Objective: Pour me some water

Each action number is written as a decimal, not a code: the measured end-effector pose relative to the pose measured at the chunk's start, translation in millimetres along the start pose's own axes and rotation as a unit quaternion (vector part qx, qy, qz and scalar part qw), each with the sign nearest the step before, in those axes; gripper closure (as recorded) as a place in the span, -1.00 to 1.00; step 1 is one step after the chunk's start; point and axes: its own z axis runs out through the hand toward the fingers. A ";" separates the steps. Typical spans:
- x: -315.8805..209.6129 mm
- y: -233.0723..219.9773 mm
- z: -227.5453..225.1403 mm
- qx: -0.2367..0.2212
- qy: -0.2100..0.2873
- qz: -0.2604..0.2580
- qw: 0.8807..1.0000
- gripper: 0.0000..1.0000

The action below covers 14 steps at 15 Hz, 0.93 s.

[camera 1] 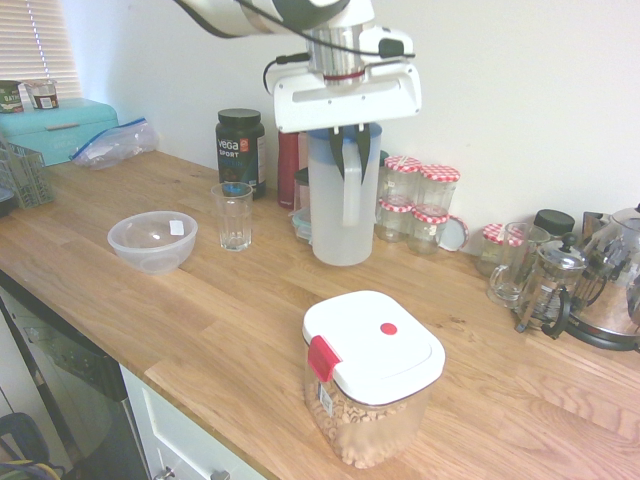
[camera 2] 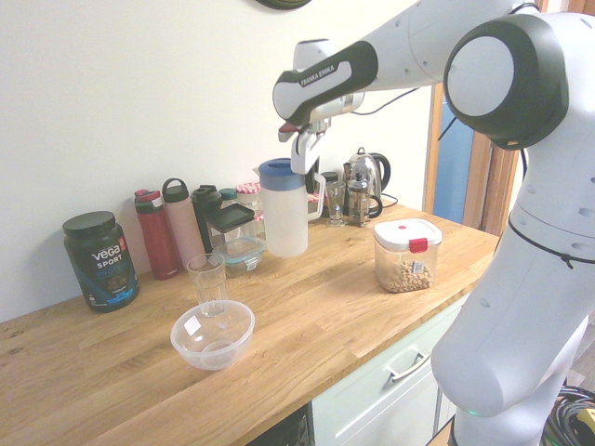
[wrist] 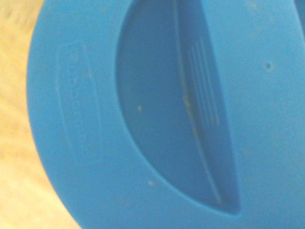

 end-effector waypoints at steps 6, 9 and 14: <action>-14.5 27.6 6.6 -0.012 -0.013 0.014 1.000 1.00; -16.5 26.0 21.8 -0.026 -0.040 0.046 0.998 1.00; -11.2 21.1 24.9 -0.033 -0.058 0.074 0.995 1.00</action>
